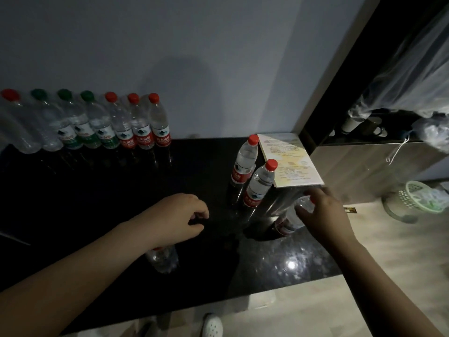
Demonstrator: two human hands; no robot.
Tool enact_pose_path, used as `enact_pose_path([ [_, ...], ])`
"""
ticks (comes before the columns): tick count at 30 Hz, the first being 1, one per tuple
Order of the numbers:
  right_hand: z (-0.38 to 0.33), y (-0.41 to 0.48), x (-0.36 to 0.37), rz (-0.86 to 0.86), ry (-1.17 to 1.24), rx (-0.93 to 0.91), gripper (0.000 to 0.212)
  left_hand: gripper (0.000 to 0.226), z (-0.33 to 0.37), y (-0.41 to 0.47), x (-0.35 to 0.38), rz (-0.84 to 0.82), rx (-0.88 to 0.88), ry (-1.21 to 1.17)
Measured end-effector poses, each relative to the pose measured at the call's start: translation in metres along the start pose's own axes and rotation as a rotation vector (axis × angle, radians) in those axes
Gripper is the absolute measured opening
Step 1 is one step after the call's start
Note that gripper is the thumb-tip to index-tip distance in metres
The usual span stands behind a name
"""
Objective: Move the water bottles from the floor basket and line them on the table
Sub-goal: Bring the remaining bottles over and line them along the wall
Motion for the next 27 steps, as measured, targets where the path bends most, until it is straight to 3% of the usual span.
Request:
enact_pose_path([
  [3, 0.021, 0.013, 0.007, 0.000, -0.041, -0.007, 0.049, 0.025, 0.014, 0.001, 0.014, -0.007, -0.029, -0.008],
  [7, 0.034, 0.027, 0.016, -0.122, -0.082, 0.011, 0.050, 0.025, 0.026, 0.002, 0.028, -0.011, -0.060, -0.016],
  [14, 0.024, 0.028, 0.014, -0.262, 0.028, -0.056, 0.027, 0.023, 0.023, -0.006, 0.036, 0.022, -0.110, -0.021],
  [20, -0.011, 0.016, -0.002, -0.248, 0.162, -0.152, 0.014, 0.025, -0.005, -0.025, 0.031, 0.055, -0.209, 0.013],
  [27, -0.069, 0.005, 0.001, -0.309, 0.158, -0.226, 0.022, 0.029, -0.041, -0.049, 0.049, 0.280, -0.242, 0.063],
])
Point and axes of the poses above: each hand's wrist, its own y-axis towards the middle knuckle, its own x-axis out of the palm, z = x × y, the point moved 1 cm from there along y, towards the middle knuckle, and after that the axes turned 5 degrees about x, right-handed, at the moved point
